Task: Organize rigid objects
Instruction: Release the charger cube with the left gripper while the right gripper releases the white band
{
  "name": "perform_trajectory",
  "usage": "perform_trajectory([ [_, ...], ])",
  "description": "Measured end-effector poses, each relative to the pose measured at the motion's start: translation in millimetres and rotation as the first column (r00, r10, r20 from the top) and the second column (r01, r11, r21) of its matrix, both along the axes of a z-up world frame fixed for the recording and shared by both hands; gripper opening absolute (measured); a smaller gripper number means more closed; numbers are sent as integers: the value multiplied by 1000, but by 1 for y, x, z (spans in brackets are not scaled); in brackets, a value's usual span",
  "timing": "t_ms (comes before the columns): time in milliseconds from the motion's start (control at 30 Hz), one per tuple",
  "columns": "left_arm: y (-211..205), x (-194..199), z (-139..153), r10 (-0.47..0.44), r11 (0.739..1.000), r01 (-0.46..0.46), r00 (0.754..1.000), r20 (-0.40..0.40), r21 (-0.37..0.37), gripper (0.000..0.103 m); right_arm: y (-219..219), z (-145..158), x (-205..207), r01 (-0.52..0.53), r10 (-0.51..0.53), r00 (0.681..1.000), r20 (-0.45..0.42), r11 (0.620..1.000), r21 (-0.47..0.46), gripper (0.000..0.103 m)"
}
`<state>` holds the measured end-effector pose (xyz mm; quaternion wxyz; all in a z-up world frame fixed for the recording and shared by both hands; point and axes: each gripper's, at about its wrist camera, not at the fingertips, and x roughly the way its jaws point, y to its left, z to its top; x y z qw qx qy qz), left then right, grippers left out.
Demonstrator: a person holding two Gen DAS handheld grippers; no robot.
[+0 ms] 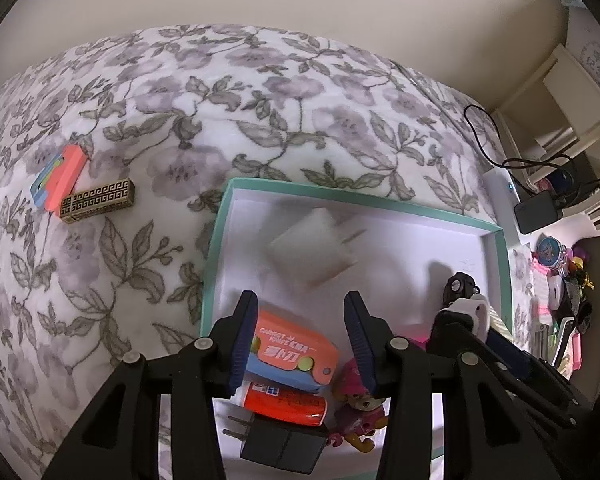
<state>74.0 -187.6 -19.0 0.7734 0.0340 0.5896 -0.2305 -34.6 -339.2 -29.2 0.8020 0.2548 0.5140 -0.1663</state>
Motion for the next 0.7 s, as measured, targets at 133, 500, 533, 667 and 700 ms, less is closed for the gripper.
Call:
perform_trajectory([
  [133, 3, 3, 0, 24, 1000, -24, 1000, 1, 1, 47, -1, 5, -1, 3, -3, 1000, 10, 1000, -15, 50],
  [500, 13, 11, -1, 63, 997, -63, 998, 14, 49, 57, -1, 6, 0, 6, -5, 1000, 5, 1000, -27, 50],
  [533, 14, 12, -2, 68, 996, -69, 998, 15, 59, 60, -1, 6, 0, 6, -6, 1000, 3, 1000, -29, 50],
  [667, 18, 15, -6, 92, 991, -94, 995, 24, 100, 73, 0, 4, 1, 11, -11, 1000, -11, 999, -50, 64],
  [700, 19, 15, -7, 96, 989, -99, 995, 27, 107, 76, 0, 3, 1, 9, -10, 1000, -13, 998, -54, 66],
])
